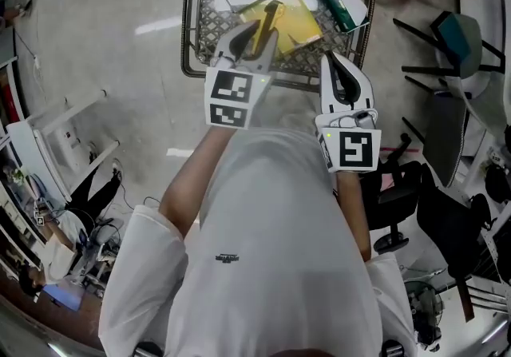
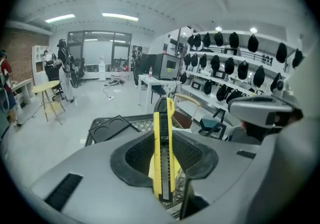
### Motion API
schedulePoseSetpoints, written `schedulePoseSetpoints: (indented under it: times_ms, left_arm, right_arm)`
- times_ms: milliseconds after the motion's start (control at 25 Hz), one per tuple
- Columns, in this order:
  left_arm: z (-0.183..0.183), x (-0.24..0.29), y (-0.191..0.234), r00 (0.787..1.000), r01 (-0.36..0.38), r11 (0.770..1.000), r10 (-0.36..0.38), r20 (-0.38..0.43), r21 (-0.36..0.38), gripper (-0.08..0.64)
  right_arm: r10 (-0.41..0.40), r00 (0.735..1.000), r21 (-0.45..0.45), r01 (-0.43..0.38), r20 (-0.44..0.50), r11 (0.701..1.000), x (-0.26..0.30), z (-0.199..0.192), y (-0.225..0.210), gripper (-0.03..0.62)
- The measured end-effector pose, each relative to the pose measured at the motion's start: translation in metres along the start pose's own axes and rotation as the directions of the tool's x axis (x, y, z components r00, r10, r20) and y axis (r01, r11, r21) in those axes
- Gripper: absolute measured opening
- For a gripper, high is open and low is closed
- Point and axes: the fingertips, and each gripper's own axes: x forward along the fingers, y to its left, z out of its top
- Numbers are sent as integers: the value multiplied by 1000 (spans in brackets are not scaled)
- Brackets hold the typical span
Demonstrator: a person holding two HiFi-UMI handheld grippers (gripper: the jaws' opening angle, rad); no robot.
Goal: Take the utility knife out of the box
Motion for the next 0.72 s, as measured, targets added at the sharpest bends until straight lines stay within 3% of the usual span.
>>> schedulePoseSetpoints:
  times_ms: [320, 720]
  left_arm:
    - [40, -57, 8, 991, -38, 999, 37, 125, 1, 107]
    - [68, -131, 14, 960, -93, 996, 93, 266, -10, 107]
  right_arm:
    - [-10, 999, -31, 11, 50, 999, -10, 30, 11, 0]
    - [-20, 994, -78, 28, 107, 997, -28, 60, 16, 0]
